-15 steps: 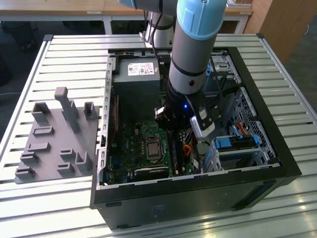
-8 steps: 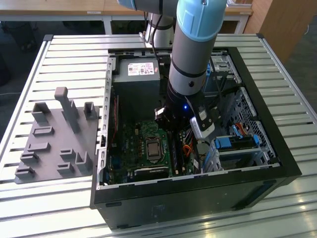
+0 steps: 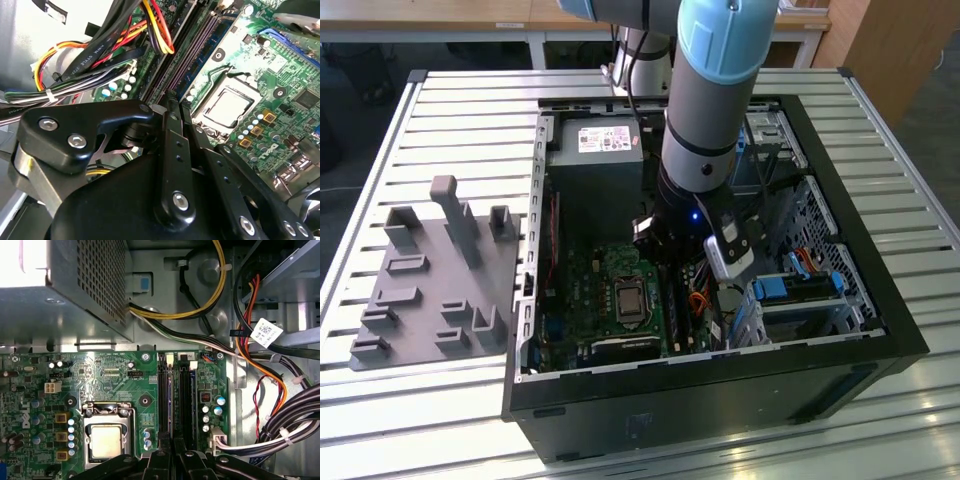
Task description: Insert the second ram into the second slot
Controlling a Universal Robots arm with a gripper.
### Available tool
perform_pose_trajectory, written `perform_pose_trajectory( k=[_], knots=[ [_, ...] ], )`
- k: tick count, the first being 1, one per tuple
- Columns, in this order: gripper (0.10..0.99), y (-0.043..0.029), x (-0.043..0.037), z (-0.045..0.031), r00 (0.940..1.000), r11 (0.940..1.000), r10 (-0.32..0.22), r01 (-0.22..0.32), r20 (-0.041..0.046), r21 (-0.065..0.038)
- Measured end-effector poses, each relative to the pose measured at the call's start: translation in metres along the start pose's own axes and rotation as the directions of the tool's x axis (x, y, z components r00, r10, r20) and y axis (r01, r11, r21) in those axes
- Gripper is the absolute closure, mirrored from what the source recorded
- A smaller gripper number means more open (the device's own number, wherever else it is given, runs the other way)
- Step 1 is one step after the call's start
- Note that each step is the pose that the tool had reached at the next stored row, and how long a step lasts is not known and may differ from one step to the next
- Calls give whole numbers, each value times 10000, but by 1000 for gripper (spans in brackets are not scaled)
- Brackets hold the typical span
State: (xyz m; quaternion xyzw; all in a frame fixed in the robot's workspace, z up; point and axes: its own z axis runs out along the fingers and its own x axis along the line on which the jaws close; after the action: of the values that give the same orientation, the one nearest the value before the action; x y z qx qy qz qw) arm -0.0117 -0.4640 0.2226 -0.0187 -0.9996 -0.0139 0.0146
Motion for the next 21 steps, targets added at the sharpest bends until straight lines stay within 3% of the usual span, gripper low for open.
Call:
perform_pose_trajectory(
  k=[10, 21],
  knots=[
    [949, 12, -35, -13, 9999, 10000, 6, -6, -143, 9],
    [949, 16, -49, -11, 9998, 9999, -113, 113, -157, 12]
  ],
)
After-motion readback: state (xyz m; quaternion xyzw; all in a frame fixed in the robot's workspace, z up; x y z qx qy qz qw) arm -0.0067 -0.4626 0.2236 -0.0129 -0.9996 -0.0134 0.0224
